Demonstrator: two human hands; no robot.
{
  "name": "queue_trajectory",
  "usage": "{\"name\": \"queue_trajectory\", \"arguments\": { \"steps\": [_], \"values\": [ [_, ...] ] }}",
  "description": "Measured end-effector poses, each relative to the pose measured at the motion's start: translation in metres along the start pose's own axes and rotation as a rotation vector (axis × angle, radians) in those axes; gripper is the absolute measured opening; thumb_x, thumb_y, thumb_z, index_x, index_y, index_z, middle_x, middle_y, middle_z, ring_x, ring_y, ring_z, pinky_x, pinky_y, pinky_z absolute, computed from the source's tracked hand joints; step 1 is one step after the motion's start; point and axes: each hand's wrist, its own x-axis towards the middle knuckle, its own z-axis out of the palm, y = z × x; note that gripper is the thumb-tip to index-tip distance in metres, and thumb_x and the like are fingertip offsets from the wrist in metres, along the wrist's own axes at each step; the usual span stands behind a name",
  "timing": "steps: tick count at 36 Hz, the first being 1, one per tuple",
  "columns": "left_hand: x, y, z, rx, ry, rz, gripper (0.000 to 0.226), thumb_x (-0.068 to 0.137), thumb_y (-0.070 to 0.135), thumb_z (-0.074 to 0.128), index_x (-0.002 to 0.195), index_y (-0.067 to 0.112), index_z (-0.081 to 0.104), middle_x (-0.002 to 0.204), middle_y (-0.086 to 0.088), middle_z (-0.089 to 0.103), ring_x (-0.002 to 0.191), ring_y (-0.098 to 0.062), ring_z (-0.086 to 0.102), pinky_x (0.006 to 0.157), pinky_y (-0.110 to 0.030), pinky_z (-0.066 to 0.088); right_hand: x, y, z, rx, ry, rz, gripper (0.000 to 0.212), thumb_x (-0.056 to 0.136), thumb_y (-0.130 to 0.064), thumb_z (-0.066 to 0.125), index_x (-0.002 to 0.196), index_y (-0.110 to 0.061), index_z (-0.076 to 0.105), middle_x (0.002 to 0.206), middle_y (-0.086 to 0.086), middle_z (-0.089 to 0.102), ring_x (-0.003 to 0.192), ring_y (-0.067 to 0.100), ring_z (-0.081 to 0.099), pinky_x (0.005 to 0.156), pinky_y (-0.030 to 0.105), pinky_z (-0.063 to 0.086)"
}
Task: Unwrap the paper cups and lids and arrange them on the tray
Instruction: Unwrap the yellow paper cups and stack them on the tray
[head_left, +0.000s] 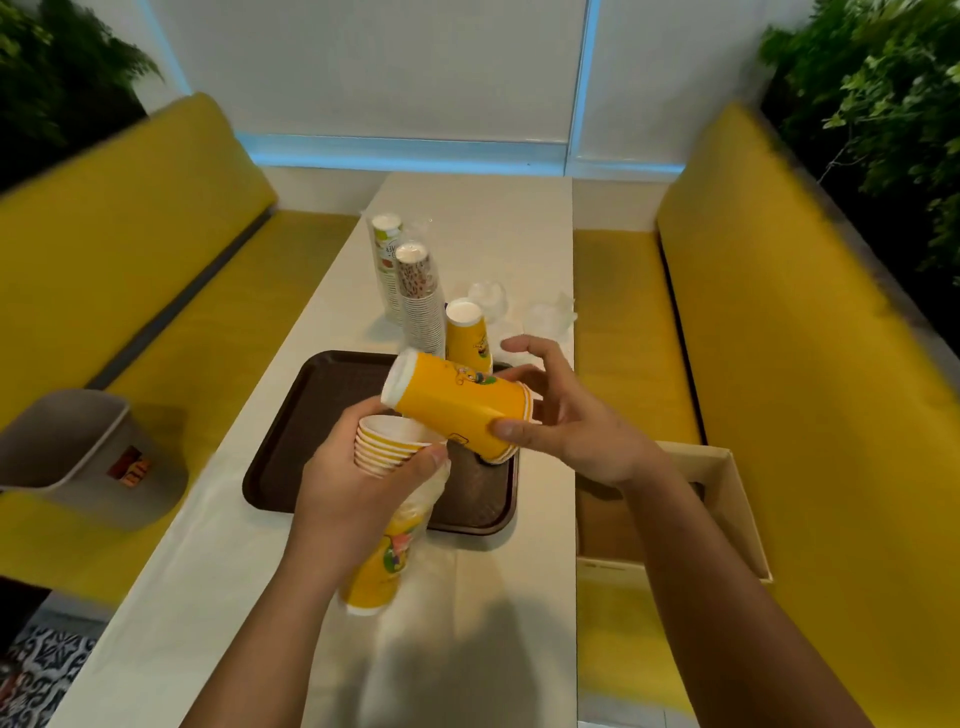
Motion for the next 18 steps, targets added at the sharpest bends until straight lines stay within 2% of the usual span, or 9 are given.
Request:
{"name": "queue_trajectory", "arguments": {
  "steps": [2,5,8,11,14,16,18],
  "values": [
    [0.002,0.001,0.001,-0.008,0.021,-0.013,0.056,0.076,0.044,0.087,0.125,0.043,0.06,0.099,0.035,0.067,0.09,0.012,0.065,0.073,-0.025,0.052,-0.001,0.0,-0.001,-0.072,-0.055,0.036,0.082,0.087,-0.018,0.084,0.149,-0.041,0.037,0.143,0.002,0.049,0.13,0.027,0.058,0.1,0.052,0.058],
    [0.002,0.003,0.003,-0.006,0.036,-0.013,0.057,0.078,0.041,0.088,0.126,0.047,0.056,0.096,0.041,0.064,0.088,0.017,0.062,0.071,-0.023,0.05,0.003,-0.002,0.003,-0.211,-0.102,0.054,0.082,0.085,-0.015,0.088,0.149,-0.038,0.044,0.138,-0.013,0.058,0.126,0.014,0.061,0.102,0.04,0.058],
    [0.005,0.005,0.001,-0.004,0.041,-0.026,0.057,0.079,0.04,0.087,0.125,0.049,0.055,0.093,0.042,0.062,0.087,0.019,0.061,0.07,-0.021,0.049,0.013,-0.004,0.009,-0.265,-0.06,0.014,0.077,0.082,-0.008,0.088,0.142,-0.036,0.049,0.124,-0.023,0.065,0.117,0.006,0.065,0.093,0.027,0.057],
    [0.007,0.002,-0.002,-0.004,0.049,-0.045,0.056,0.078,0.04,0.088,0.123,0.051,0.056,0.093,0.039,0.064,0.086,0.018,0.061,0.069,-0.021,0.049,0.03,-0.003,0.013,-0.191,0.108,-0.037,0.074,0.08,-0.002,0.087,0.134,-0.035,0.05,0.116,-0.02,0.068,0.108,0.005,0.068,0.084,0.022,0.056],
    [0.012,-0.001,-0.007,-0.011,0.058,-0.072,0.057,0.076,0.038,0.089,0.121,0.052,0.057,0.101,0.025,0.066,0.091,0.004,0.065,0.07,-0.022,0.05,0.059,0.002,0.013,-0.127,0.346,-0.096,0.076,0.08,-0.01,0.09,0.139,-0.028,0.047,0.125,-0.006,0.065,0.112,0.009,0.066,0.086,0.027,0.058],
    [0.015,-0.005,-0.011,-0.005,0.053,-0.076,0.059,0.076,0.038,0.088,0.124,0.051,0.057,0.106,0.022,0.065,0.095,-0.002,0.064,0.072,-0.023,0.051,0.081,0.004,0.01,-0.134,0.474,-0.13,0.079,0.078,-0.016,0.09,0.141,-0.03,0.044,0.128,-0.008,0.062,0.115,0.007,0.064,0.088,0.029,0.059],
    [0.018,-0.011,-0.015,0.002,0.056,-0.076,0.06,0.076,0.04,0.088,0.125,0.051,0.056,0.108,0.022,0.064,0.097,-0.004,0.064,0.072,-0.022,0.051,0.105,0.007,0.005,-0.187,0.578,-0.159,0.082,0.075,-0.029,0.091,0.14,-0.036,0.042,0.133,-0.007,0.059,0.121,0.012,0.061,0.094,0.039,0.06]
  ]
}}
